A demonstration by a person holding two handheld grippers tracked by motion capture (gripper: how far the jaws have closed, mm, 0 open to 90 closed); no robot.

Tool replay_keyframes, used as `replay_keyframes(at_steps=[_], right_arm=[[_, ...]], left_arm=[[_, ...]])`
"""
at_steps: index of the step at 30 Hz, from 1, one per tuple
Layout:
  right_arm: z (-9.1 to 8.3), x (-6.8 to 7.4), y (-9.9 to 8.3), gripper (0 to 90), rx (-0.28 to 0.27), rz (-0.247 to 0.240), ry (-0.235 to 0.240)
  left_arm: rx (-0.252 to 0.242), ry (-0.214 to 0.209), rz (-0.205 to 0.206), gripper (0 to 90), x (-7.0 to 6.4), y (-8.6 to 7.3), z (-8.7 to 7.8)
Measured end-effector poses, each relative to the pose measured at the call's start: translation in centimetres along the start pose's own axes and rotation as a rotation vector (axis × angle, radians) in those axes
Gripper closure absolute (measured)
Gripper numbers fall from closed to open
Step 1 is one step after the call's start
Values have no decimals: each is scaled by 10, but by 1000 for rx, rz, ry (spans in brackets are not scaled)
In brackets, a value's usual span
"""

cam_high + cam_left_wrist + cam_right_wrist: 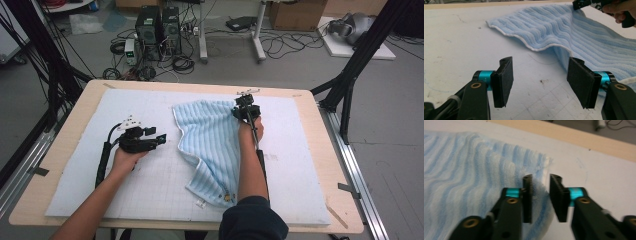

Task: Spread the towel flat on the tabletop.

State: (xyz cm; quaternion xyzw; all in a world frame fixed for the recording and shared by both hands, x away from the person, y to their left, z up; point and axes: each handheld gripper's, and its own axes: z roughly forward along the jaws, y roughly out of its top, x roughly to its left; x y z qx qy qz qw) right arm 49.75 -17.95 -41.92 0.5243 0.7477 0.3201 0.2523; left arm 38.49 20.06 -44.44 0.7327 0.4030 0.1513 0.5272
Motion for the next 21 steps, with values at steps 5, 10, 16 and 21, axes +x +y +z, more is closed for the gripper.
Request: replay_keyframes(at_steps=[5, 10, 16, 21], right_arm=[[-10, -3, -10, 541, -27, 0, 48], [-33, -10, -23, 444, -73, -7, 75], [-76, -10, -52, 414, -133, -36, 199], [-100, -10, -75, 413, -166, -60, 223]], left_arm=[[14, -7, 3, 382, -3, -1, 2], [28, -29, 18, 382, -9, -2, 6], [34, -82, -8, 385, -16, -2, 11], [20, -119, -60, 386, -22, 0, 14]])
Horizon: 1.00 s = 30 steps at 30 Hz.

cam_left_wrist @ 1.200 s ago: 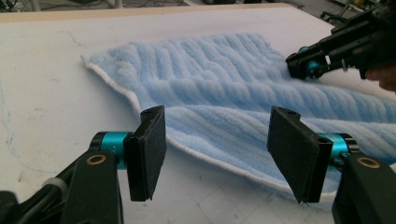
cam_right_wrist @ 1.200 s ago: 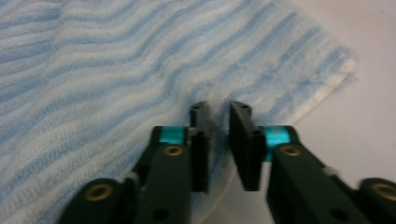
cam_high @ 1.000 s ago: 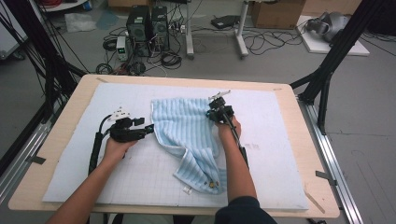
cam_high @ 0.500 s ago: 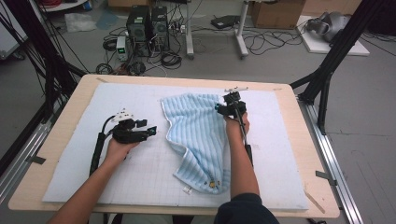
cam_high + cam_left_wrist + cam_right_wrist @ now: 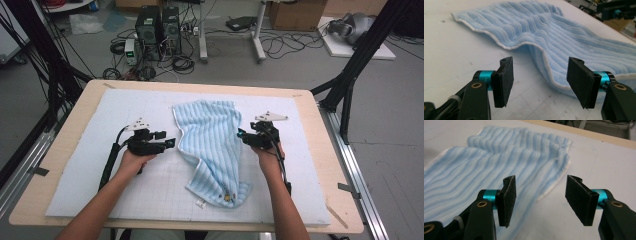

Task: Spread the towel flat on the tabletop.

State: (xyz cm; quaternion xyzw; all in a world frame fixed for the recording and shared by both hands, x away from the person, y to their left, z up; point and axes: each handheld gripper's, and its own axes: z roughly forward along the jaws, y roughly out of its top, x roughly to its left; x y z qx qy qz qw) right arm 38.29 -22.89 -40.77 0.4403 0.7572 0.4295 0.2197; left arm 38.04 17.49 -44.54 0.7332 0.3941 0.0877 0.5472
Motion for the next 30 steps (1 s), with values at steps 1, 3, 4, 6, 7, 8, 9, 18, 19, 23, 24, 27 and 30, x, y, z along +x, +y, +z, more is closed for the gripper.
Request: replay_keyframes(at_steps=[1, 3, 4, 6, 7, 8, 9, 18, 19, 23, 24, 27, 30], right_arm=[[-5, 1, -4, 409, 13, 4, 7], [-13, 3, -11, 411, -2, -13, 14], [-17, 4, -14, 410, -5, -11, 19], [-22, 6, -20, 409, -24, -15, 18], [-25, 8, -26, 408, -41, -10, 35], [-24, 8, -27, 407, -30, -11, 46], [-24, 8, -27, 402, -26, -17, 53], [-27, 7, -26, 390, -52, -3, 69], [-27, 6, -26, 390, -52, -5, 68], [-27, 6, -27, 391, -45, 1, 68], [-26, 6, -27, 391, -44, -4, 67], [-24, 7, -27, 391, -37, -5, 67], [-23, 9, -28, 391, -25, -10, 65]], left_arm=[[1, 2, -7, 385, -2, 0, 2], [21, 0, -4, 381, -5, 1, 8], [26, -3, 3, 380, -8, 1, 12], [51, 6, 23, 381, -14, 4, 21], [72, 25, 44, 377, -18, 5, 27], [84, 35, 58, 373, -21, 7, 31], [90, 51, 67, 359, -24, 7, 36], [219, 141, 195, 840, -38, 7, 58], [227, 144, 194, 850, -35, 9, 58], [189, 209, 141, 854, -11, 20, 53], [164, 238, 123, 854, -2, 22, 51], [128, 302, 60, 856, 24, 27, 42], [95, 343, 14, 847, 41, 29, 33]])
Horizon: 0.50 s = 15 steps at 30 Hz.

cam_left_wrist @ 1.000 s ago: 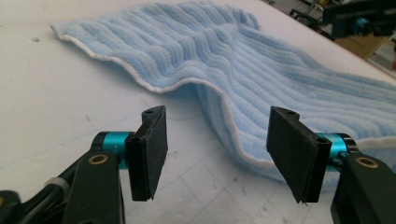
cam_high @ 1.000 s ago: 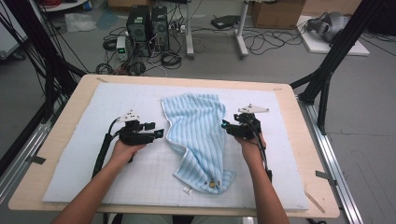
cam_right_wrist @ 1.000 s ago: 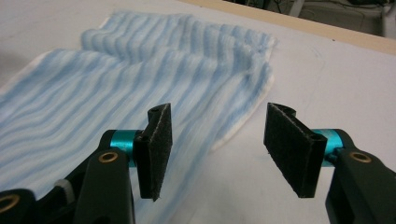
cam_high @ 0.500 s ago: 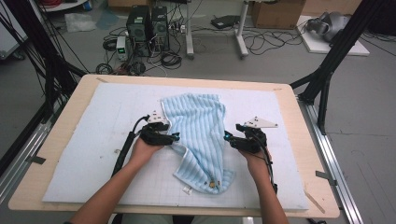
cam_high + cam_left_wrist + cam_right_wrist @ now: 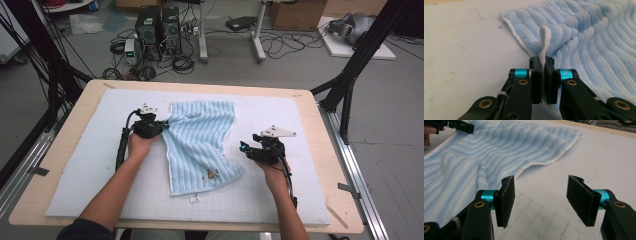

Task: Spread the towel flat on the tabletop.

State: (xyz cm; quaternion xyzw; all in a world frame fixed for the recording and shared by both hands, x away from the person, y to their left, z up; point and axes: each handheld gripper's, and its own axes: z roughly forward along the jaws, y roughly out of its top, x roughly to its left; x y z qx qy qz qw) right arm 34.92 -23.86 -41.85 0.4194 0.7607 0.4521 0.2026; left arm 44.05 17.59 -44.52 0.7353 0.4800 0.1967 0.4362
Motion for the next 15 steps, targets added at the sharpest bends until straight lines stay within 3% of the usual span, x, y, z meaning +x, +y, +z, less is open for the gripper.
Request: replay_keyframes(at_steps=[2, 4, 5, 6, 9, 10, 15], right_arm=[[0, 1, 0, 392, 3, 5, 1], [1, 0, 0, 391, 3, 6, 4], [1, 0, 0, 391, 2, 9, 3], [1, 0, 0, 392, 0, 8, 3], [2, 0, 0, 396, -3, 18, 3], [4, 0, 0, 417, -3, 32, 7], [16, 6, -1, 508, 20, 38, 41]], left_arm=[[0, 4, -23, 801, 1, 0, 0], [1, -11, -56, 580, 2, -1, -1], [0, -18, -54, 560, 1, -1, -2], [-3, -25, -56, 483, 0, -2, -4], [-19, -48, -38, 465, -3, -4, -12], [-24, -53, -35, 426, -4, -5, -15], [-73, -97, -8, 421, -8, -16, -39]])
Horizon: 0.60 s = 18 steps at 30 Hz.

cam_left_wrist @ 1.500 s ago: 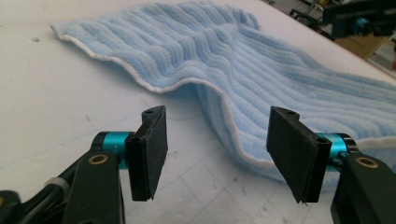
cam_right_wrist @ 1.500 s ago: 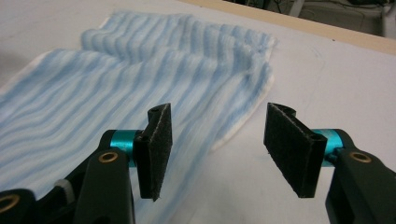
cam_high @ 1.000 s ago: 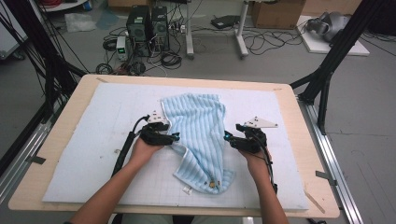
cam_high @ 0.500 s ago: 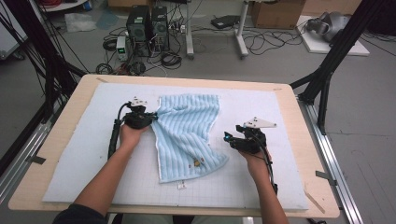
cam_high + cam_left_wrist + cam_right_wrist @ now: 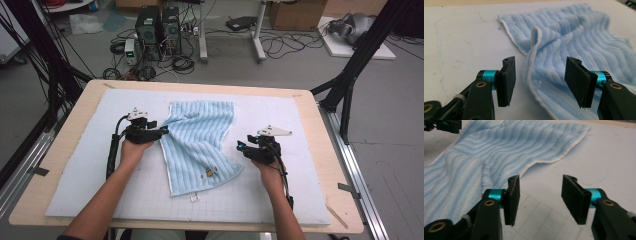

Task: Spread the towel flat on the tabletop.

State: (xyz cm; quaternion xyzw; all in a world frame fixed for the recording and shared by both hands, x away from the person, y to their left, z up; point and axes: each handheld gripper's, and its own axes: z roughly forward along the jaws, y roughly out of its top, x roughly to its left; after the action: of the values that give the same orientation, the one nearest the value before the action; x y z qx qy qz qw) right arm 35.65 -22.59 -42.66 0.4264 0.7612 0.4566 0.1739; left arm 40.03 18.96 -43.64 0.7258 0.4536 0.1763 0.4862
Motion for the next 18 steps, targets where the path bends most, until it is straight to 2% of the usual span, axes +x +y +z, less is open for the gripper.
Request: replay_keyframes(at_steps=[2, 4, 5, 6, 10, 11, 12, 15, 17, 18], right_arm=[[10, 5, 0, 519, 20, -16, 9], [29, 13, 1, 518, 49, -28, 20], [29, 13, 1, 518, 49, -28, 20], [41, 17, 4, 518, 64, -24, 29], [58, 23, 9, 514, 84, -19, 39], [68, 27, 12, 517, 107, -42, 36], [68, 27, 12, 517, 107, -42, 36], [78, 32, 15, 566, 152, -80, 17], [80, 31, 18, 631, 158, -75, 42], [81, 31, 19, 675, 163, -87, 39]], left_arm=[[-20, -28, 13, 419, -3, -3, -8], [-37, -50, 27, 419, -7, -5, -16], [-35, -62, 36, 419, -8, -6, -19], [-44, -69, 44, 419, -9, -7, -21], [-55, -97, 61, 412, -13, -11, -26], [-54, -102, 65, 408, -14, -12, -27], [-53, -107, 71, 408, -15, -14, -27], [-52, -110, 73, 404, -15, -16, -28], [-49, -110, 70, 404, -14, -17, -28], [-52, -112, 67, 404, -14, -18, -28]])
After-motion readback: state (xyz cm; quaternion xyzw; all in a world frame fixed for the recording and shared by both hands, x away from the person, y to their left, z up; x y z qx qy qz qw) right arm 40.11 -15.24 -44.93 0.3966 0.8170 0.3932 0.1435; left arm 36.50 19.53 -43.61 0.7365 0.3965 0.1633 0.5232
